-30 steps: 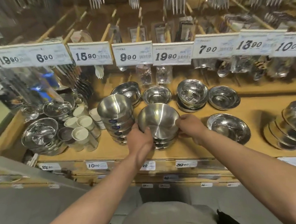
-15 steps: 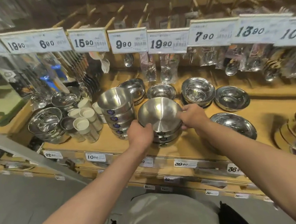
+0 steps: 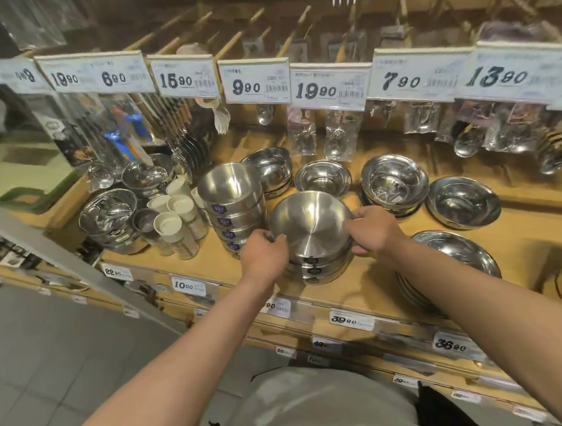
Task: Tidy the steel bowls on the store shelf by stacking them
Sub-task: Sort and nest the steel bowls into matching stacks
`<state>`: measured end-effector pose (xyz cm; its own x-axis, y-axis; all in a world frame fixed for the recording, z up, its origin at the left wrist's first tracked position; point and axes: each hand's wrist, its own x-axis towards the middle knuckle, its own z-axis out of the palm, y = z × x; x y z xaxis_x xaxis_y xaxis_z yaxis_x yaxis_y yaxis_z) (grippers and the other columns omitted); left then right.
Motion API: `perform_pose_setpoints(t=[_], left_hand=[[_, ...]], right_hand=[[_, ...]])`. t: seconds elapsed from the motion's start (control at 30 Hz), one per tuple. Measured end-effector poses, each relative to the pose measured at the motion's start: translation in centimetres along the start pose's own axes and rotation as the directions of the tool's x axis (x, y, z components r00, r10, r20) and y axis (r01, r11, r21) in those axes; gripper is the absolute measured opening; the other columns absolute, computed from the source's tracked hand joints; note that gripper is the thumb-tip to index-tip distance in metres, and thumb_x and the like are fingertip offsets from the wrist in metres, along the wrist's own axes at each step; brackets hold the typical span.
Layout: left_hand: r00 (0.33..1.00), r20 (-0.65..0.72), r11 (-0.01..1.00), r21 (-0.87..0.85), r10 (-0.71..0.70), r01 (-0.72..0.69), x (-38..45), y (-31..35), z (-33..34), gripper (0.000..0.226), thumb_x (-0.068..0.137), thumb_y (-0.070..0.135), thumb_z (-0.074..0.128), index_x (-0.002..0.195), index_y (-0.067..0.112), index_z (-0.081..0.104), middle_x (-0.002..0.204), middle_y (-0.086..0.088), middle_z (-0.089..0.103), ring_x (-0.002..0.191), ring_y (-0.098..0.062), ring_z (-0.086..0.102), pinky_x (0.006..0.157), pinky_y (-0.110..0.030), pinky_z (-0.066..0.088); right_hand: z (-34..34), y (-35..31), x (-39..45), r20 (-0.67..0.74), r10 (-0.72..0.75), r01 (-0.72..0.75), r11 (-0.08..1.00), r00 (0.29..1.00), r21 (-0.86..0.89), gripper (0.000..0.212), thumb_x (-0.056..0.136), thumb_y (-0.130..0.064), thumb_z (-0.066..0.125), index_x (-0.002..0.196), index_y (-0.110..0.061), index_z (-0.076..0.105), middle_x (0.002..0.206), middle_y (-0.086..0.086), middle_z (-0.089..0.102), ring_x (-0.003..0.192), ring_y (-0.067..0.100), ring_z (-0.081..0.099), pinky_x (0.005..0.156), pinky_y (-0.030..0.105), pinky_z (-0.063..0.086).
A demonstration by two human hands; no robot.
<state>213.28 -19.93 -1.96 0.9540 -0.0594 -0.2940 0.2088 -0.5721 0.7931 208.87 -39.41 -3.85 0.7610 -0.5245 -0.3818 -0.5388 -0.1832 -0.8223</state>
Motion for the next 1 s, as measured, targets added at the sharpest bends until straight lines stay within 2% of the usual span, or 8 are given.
perform_pose_setpoints(t=[0.1,0.17,0.27,0.43,0.57,0.73,0.83,1.0], left_hand=[[0.999,-0.031,1.000,0.020,-0.012,0.012,0.7,0.3,-0.5,0.020,0.096,0.023,0.057,0.100,0.006,0.068,0.102,-0.012,0.072,0.102,-0.032,0.064,0.091,-0.041,0.053],[0.999,-0.022,1.000,0.018,-0.026,0.026,0.9,0.5,-0.5,0.021,0.096,0.021,0.058,0.100,0.003,0.070,0.103,-0.015,0.072,0.104,-0.033,0.065,0.094,-0.044,0.053],[0.999,-0.025,0.999,-0.005,-0.036,0.035,1.0,0.6,-0.5,0.021,0.096,0.018,0.060,0.094,0.001,0.071,0.100,-0.017,0.073,0.100,-0.032,0.067,0.088,-0.039,0.055],[0.998,-0.019,0.998,-0.023,-0.059,0.058,1.0,0.9,-0.5,0.022,0.092,0.011,0.060,0.070,0.010,0.062,0.081,-0.012,0.068,0.079,-0.027,0.061,0.076,-0.036,0.053],[0.997,-0.007,0.997,-0.021,-0.074,0.074,0.9,0.7,-0.6,0.016,0.088,0.010,0.062,0.072,0.011,0.063,0.082,-0.012,0.069,0.080,-0.027,0.063,0.078,-0.038,0.055],[0.995,0.025,0.994,-0.034,-0.099,0.100,0.8,0.6,-0.8,0.010,0.085,0.011,0.062,0.079,0.007,0.068,0.088,-0.014,0.073,0.089,-0.031,0.068,0.079,-0.038,0.055],[0.992,0.060,0.992,-0.040,-0.115,0.118,0.9,0.7,-0.8,0.012,0.086,0.013,0.062,0.090,0.004,0.069,0.092,-0.013,0.073,0.093,-0.031,0.069,0.086,-0.041,0.058],[0.988,0.088,0.989,-0.069,-0.126,0.132,1.0,0.5,-0.9,0.008,0.088,0.013,0.063,0.080,0.012,0.062,0.094,-0.014,0.073,0.092,-0.031,0.070,0.086,-0.045,0.058]], right_hand=[[0.0,-0.3,0.0,-0.009,-0.028,0.027,0.996,1.000,-0.090,0.015,0.088,-0.013,0.060,0.084,-0.005,0.071,0.061,0.007,0.058,0.050,0.020,0.057,0.057,0.032,0.054],[0.0,-0.6,-0.2,-0.011,-0.063,0.060,0.981,0.998,-0.183,0.019,0.086,-0.012,0.060,0.088,0.002,0.073,0.060,0.011,0.061,0.055,0.027,0.062,0.061,0.039,0.058],[-0.1,-1.2,-0.6,-0.027,-0.119,0.105,0.946,0.993,-0.305,0.023,0.087,-0.014,0.060,0.082,0.006,0.070,0.077,0.024,0.071,0.077,0.037,0.070,0.074,0.047,0.059],[-0.7,-1.6,-1.0,-0.018,-0.221,0.206,0.934,0.975,-0.290,0.023,0.087,-0.005,0.061,0.065,-0.001,0.059,0.065,0.019,0.053,0.066,0.028,0.052,0.062,0.039,0.042],[-1.0,-1.8,-1.5,0.024,-0.290,0.284,0.910,0.957,-0.301,0.026,0.084,0.001,0.062,0.059,0.004,0.057,0.060,0.018,0.045,0.061,0.026,0.039,0.059,0.036,0.027],[-1.0,-2.4,-1.6,0.010,-0.255,0.237,0.881,0.967,-0.410,0.045,0.085,-0.004,0.060,0.049,-0.014,0.034,0.051,0.001,0.031,0.051,0.015,0.027,0.052,0.034,0.020],[-1.0,-2.6,-1.4,-0.015,-0.206,0.183,0.899,0.978,-0.397,0.044,0.085,-0.006,0.058,0.048,-0.019,0.038,0.049,-0.004,0.037,0.049,0.011,0.033,0.049,0.029,0.024],[-1.0,-2.4,-1.8,-0.013,-0.163,0.149,0.928,0.987,-0.342,0.037,0.089,-0.012,0.060,0.056,-0.019,0.046,0.056,-0.001,0.047,0.055,0.015,0.043,0.055,0.032,0.032]])
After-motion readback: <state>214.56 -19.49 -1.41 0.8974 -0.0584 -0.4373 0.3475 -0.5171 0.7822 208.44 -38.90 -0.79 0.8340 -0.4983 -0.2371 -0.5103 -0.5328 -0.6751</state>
